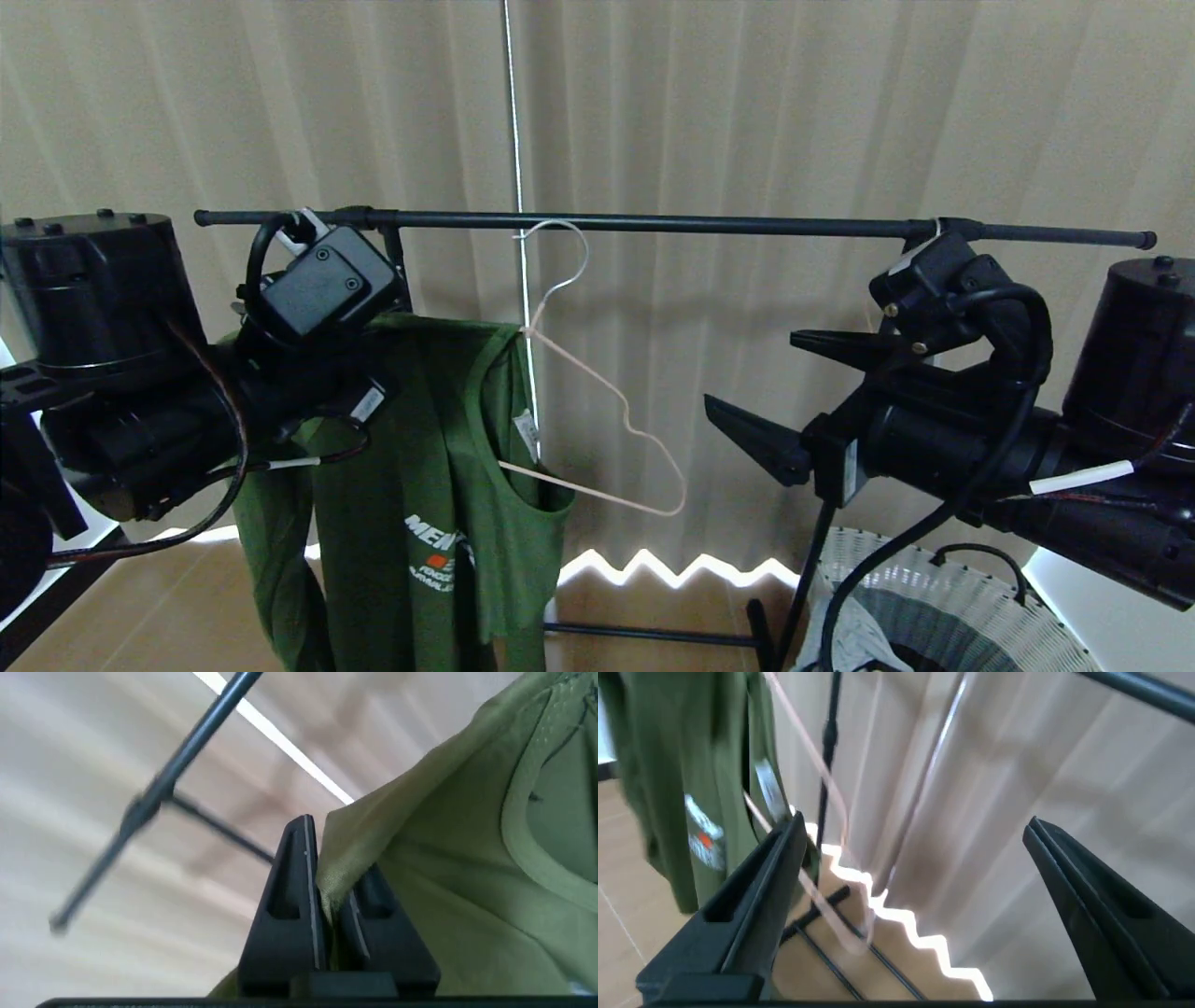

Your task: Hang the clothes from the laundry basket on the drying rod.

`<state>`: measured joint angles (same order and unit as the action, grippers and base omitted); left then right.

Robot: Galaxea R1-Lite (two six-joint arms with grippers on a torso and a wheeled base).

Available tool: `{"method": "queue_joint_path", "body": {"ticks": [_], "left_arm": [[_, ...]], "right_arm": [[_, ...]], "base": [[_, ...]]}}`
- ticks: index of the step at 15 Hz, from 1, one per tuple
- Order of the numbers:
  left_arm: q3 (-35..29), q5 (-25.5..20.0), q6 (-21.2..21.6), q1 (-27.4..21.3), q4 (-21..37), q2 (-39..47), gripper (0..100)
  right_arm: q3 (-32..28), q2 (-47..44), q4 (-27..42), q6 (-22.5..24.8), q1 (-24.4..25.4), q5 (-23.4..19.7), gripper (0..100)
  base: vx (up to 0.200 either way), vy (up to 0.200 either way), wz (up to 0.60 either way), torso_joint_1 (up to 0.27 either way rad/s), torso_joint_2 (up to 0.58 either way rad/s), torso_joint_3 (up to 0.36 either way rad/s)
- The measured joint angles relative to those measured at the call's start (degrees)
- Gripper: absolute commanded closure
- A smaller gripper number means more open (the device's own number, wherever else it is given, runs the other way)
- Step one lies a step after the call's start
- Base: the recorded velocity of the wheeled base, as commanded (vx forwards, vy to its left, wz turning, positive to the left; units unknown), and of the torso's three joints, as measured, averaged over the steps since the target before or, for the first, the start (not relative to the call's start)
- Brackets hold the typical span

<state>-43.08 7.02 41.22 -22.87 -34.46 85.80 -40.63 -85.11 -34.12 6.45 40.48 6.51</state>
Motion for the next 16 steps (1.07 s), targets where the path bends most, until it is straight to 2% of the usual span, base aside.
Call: {"method": "queue_joint_path", "body": {"ticks": [3, 8, 11, 16], "left_arm": [[-0.18, 1.57, -3.36, 0.0, -0.45, -0.02, 100], [-0.44, 3.64, -7.14, -0.17, -4.35, 0.11, 100], [-1.67, 3.64, -13.47, -1.74, -5.19, 0.22, 100], [-5.56, 4.44, -22.0, -5.73, -5.08, 0.67, 100]], "right_arm": [[3.04, 1.49, -0.11, -0.02, -1.35, -0.09, 0], [5.85, 2.07, -0.39, -0.82, -1.55, -0.52, 0], [7.18, 0.99, -4.41, -1.88, -1.01, -0.6, 0], [6.88, -4.72, -12.04, -3.15, 3.86, -0.57, 0]], "base": [[0.0, 0.0, 0.0, 0.0, 0.0, 0.0], [0.0, 0.0, 0.0, 0.0, 0.0, 0.0], [0.0, 0.0, 0.0, 0.0, 0.0, 0.0], [0.0, 0.0, 0.0, 0.0, 0.0, 0.0]]}}
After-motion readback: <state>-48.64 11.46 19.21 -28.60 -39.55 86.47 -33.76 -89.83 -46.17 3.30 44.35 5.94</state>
